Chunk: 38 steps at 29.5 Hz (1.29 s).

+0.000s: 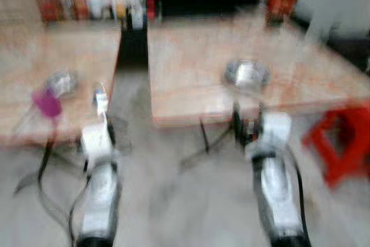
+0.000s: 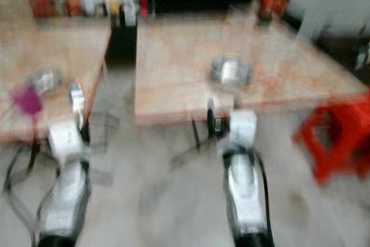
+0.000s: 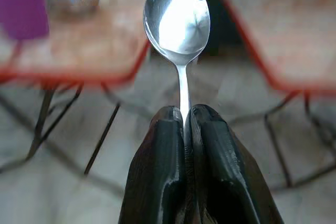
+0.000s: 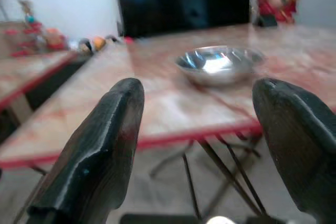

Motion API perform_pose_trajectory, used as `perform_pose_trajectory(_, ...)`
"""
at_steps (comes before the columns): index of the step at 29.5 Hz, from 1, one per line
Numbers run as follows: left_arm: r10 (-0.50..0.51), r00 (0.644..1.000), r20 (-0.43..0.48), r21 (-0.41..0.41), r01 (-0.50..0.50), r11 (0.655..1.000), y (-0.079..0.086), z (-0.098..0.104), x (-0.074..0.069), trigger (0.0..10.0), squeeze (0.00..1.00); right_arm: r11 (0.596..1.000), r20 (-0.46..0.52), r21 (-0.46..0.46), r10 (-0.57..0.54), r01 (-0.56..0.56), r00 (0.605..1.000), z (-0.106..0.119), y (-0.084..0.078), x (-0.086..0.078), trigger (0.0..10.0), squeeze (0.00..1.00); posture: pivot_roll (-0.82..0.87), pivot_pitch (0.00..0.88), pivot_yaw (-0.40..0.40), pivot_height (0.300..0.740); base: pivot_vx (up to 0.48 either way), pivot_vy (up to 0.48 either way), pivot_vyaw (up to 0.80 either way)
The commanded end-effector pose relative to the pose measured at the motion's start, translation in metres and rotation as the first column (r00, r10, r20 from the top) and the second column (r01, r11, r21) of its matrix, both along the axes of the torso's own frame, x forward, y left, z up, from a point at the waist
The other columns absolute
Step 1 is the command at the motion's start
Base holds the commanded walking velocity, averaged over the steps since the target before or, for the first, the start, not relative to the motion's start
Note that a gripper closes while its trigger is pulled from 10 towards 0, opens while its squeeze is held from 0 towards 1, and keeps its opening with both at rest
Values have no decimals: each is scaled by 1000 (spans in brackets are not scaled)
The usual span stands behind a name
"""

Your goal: Setting the table

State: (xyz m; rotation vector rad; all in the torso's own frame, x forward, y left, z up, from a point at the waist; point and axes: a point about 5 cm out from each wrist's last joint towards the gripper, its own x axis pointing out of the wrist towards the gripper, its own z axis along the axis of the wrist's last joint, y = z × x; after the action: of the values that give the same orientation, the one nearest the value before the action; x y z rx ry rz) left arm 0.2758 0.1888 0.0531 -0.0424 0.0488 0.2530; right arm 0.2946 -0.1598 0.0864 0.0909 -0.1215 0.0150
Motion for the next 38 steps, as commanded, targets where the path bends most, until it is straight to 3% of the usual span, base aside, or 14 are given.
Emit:
perform_pose_trajectory(1, 30, 999, -25, 7, -30, 1000, 16, -5, -4, 10000, 0, 1000, -43, 15, -7, 7, 999, -9, -1, -2, 10000, 0, -33, 0, 0, 740, 0, 0, 0)
perform_pose_trajectory(9, 47, 983, -175, 22, -44, 999, 28, -40, -22, 10000, 0, 998, -224, 21, -60, 67, 973, -53, -18, -20, 10000, 0, -33, 0, -1, 740, 183, 0, 230)
perform_pose_trajectory(10, 41, 976, -213, 28, -36, 999, 29, -48, -27, 10000, 0, 993, -294, 53, -88, 109, 952, -67, -26, -26, 10000, 0, -29, 0, 1, 740, 251, 0, 0)
perform_pose_trajectory(14, 30, 958, -284, 39, -20, 999, 31, -60, -34, 10000, 0, 983, -372, 97, -112, 159, 921, -83, -34, -36, 10000, 0, -32, 0, 8, 740, 257, 0, 0)
perform_pose_trajectory(16, 21, 939, -344, 44, -7, 999, 34, -71, -42, 10000, 0, 969, -453, 121, -139, 216, 881, -99, -42, -47, 10000, 0, -35, 0, 18, 740, 259, 0, 0)
perform_pose_trajectory(20, 20, 931, -365, 44, -5, 999, 35, -76, -45, 10000, 0, 963, -488, 134, -141, 234, 861, -107, -44, -52, 10000, 0, -35, 0, 18, 740, 259, 0, 0)
perform_pose_trajectory(23, -5, 896, -445, 38, 25, 999, 36, -88, -53, 10000, 0, 948, -602, 140, -148, 286, 784, -130, -52, -75, 10000, 0, -34, 0, 23, 740, 259, 0, 0)
perform_pose_trajectory(24, -13, 874, -485, 37, 36, 999, 35, -95, -58, 10000, 0, 947, -669, 109, -154, 301, 727, -142, -55, -90, 10000, 0, -35, 0, 23, 740, 262, 0, 0)
perform_pose_trajectory(27, -17, 854, -519, 38, 43, 998, 34, -100, -63, 10000, 0, 949, -700, 93, -154, 302, 698, -149, -57, -100, 10000, 0, -37, 0, 22, 740, 260, 0, 0)
perform_pose_trajectory(29, -27, 832, -554, 35, 55, 998, 32, -107, -70, 10000, 0, 948, -744, 56, -169, 313, 646, -158, -60, -115, 10000, 0, -43, 0, 25, 740, 261, 0, 209)
perform_pose_trajectory(30, -27, 832, -554, 35, 55, 998, 32, -107, -70, 10000, 0, 948, -744, 56, -169, 313, 646, -158, -60, -115, 10000, 0, -43, 0, 25, 740, 259, 0, 419)
perform_pose_trajectory(32, -33, 803, -595, 37, 68, 997, 31, -114, -78, 10000, 0, 947, -781, 38, -171, 319, 601, -165, -61, -128, 10000, 0, -44, 0, 25, 740, 261, 0, 313)
perform_pose_trajectory(38, -27, 775, -632, 36, 64, 997, 33, -120, -88, 10000, 0, 950, -818, 13, -170, 313, 550, -173, -61, -142, 10000, 0, -42, 0, 25, 740, 260, 0, 0)
